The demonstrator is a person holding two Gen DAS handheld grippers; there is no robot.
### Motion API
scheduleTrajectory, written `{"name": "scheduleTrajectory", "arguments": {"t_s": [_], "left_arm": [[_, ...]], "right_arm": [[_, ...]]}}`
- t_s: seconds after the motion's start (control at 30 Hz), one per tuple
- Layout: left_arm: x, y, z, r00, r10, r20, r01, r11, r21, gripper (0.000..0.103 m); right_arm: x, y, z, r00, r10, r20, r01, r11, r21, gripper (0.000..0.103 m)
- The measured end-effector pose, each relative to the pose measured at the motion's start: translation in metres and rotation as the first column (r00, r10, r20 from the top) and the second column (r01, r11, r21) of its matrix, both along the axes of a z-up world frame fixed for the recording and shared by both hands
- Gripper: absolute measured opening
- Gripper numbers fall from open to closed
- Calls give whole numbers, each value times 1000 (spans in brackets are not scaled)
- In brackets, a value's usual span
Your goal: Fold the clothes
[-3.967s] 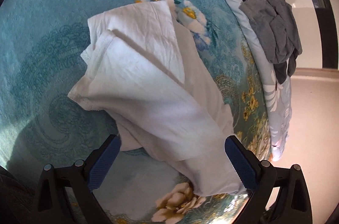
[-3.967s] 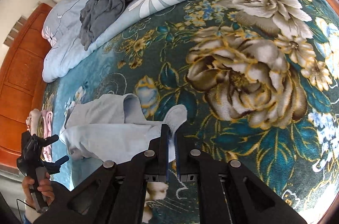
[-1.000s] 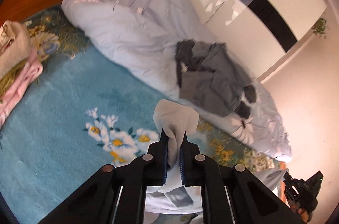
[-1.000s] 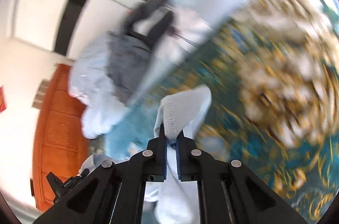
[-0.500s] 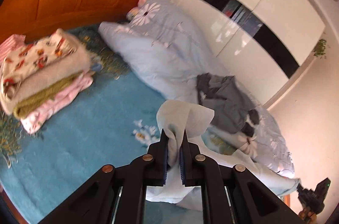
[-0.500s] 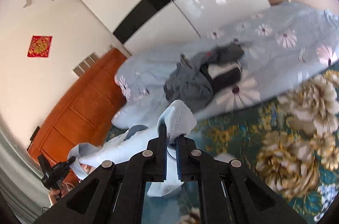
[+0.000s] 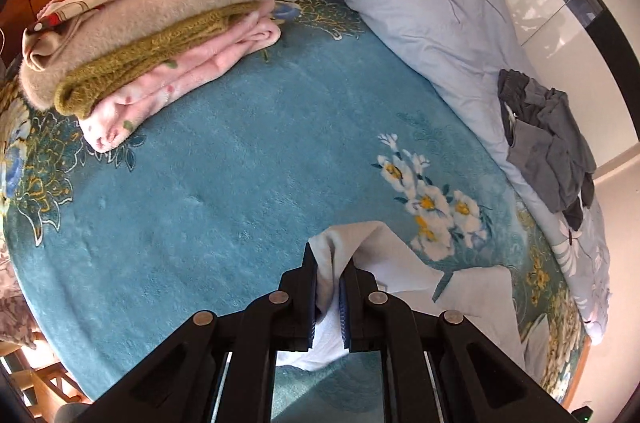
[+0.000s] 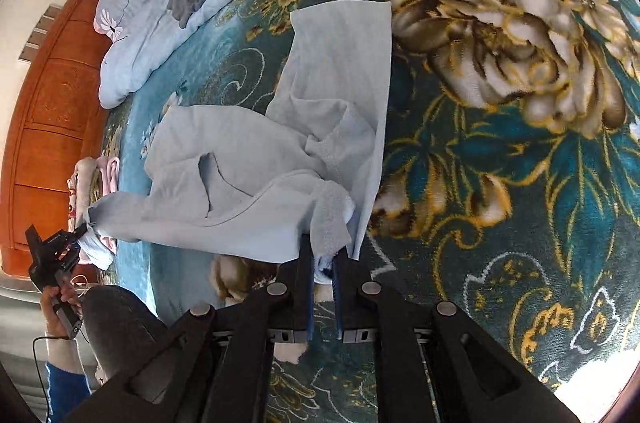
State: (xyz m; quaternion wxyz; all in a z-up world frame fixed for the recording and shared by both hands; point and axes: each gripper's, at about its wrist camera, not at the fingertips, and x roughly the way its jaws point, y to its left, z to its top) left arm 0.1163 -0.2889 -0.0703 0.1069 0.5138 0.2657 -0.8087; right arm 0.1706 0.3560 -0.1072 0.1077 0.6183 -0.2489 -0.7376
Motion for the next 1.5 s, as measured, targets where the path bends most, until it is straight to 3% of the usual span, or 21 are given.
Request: {"name": "scheduleTrajectory", "arguments": {"t_s": [0.07, 0.13, 0.3, 0.43, 0.5, 0.57, 0.67, 0.8, 0.83, 0.97, 1.0, 1.1, 1.17, 1.3, 1.5], "left_arm": [[-2, 0, -1, 1000, -2, 22, 2, 1000, -10, 11], [-4, 6, 3, 1000, -6, 20, 7, 1000, -20, 12], [-9, 22, 11, 1000, -17, 15, 17, 999, -47, 48], [-13, 34, 18, 1000, -25, 12, 26, 997, -67, 49], [-17, 47, 19, 998, -59, 16, 60, 995, -74, 57], [-30, 96, 9, 974, -223, 45, 225, 972, -63, 63], [-47, 166, -9, 894, -439, 89, 443, 896, -34, 67], [-58, 238, -53, 824, -536, 182, 540, 841, 34, 67], [-59, 247, -62, 820, -537, 198, 541, 840, 37, 67], [-60, 257, -79, 835, -506, 216, 507, 860, 56, 62], [-60, 258, -82, 840, -497, 218, 496, 866, 61, 49], [-59, 262, -91, 851, -475, 224, 472, 879, 68, 27], [-58, 265, -88, 845, -488, 220, 492, 869, 38, 19], [-49, 251, -69, 883, -440, 160, 435, 898, 67, 4], [-23, 222, -20, 938, -347, -10, 346, 933, 93, 4]], "right_arm": [[4, -2, 4, 1000, 20, -7, -20, 999, 25, 15], [6, -4, 8, 999, 38, -16, -37, 997, 62, 30], [13, 4, 21, 998, 38, -44, -33, 993, 112, 36], [13, 0, 31, 997, 46, -70, -36, 990, 134, 46], [9, -9, 30, 995, 57, -79, -48, 992, 118, 46], [2, -20, 21, 995, 66, -69, -60, 994, 96, 46], [-6, -34, 9, 997, 66, -40, -63, 994, 90, 46], [-6, -37, -1, 999, 48, -17, -46, 991, 126, 46], [-5, -35, -2, 999, 42, -11, -41, 991, 129, 46], [2, -25, -8, 1000, 11, 9, -12, 991, 130, 46], [3, -23, -9, 1000, 4, 15, -6, 992, 126, 46], [4, -23, -12, 1000, -5, 28, 1, 993, 121, 46], [3, -27, -12, 1000, -3, 29, 0, 992, 122, 46], [-2, -35, -3, 1000, 10, -1, -10, 990, 138, 46], [-1, -40, 2, 999, 35, -2, -34, 979, 201, 46]]}}
